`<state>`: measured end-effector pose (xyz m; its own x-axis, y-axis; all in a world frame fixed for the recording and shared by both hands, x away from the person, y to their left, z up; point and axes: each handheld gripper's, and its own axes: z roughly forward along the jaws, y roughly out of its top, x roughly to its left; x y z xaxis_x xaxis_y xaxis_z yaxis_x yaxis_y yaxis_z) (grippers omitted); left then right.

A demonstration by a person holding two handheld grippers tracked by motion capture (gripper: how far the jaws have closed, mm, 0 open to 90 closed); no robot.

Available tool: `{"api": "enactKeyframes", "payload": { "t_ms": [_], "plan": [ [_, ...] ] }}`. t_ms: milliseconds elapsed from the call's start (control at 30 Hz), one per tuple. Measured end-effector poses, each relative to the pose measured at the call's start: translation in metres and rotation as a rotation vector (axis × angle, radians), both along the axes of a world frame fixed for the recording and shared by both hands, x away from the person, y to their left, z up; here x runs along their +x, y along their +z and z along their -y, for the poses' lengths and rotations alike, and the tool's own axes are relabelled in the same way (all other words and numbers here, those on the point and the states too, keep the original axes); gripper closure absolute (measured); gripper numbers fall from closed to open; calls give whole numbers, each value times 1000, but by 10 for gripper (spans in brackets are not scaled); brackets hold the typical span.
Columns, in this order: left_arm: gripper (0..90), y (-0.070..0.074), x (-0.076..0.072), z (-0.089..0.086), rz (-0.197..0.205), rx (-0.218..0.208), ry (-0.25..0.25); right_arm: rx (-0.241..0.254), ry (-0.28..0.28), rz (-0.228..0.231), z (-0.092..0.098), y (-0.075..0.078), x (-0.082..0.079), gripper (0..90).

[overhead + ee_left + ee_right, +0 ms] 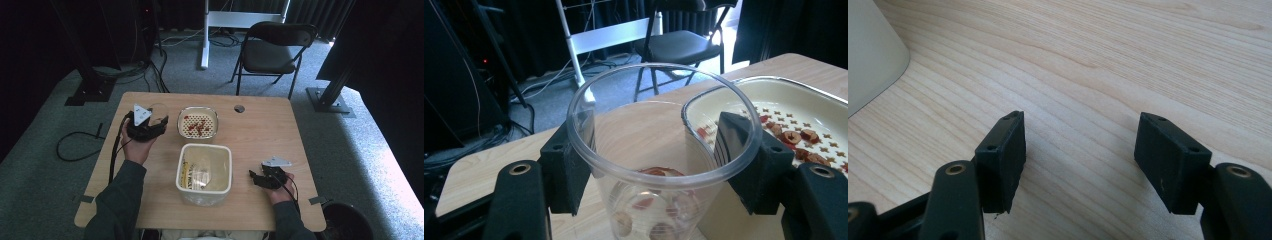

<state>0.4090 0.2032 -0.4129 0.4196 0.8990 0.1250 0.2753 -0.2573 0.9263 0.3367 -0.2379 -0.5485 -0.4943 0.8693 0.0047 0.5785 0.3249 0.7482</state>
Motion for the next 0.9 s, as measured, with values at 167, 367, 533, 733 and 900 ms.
{"api": "enactKeyframes", "payload": {
  "t_ms": [167, 367, 533, 733, 900],
  "plan": [
    [345, 2, 9, 3, -1, 14, -2, 0, 0, 0, 0, 0, 0, 364],
    [345, 3, 23, 8, -10, 53, -4, 0, 0, 0, 0, 0, 0, 364],
    [348, 5, 33, 15, -9, 95, -19, 0, 0, 0, 0, 0, 0, 364],
    [349, 8, 43, 19, 3, 116, -25, 0, 0, 0, 0, 0, 0, 364],
    [349, 9, 52, 22, -2, 123, -31, 0, 0, 0, 0, 0, 0, 364]
  ]
}}
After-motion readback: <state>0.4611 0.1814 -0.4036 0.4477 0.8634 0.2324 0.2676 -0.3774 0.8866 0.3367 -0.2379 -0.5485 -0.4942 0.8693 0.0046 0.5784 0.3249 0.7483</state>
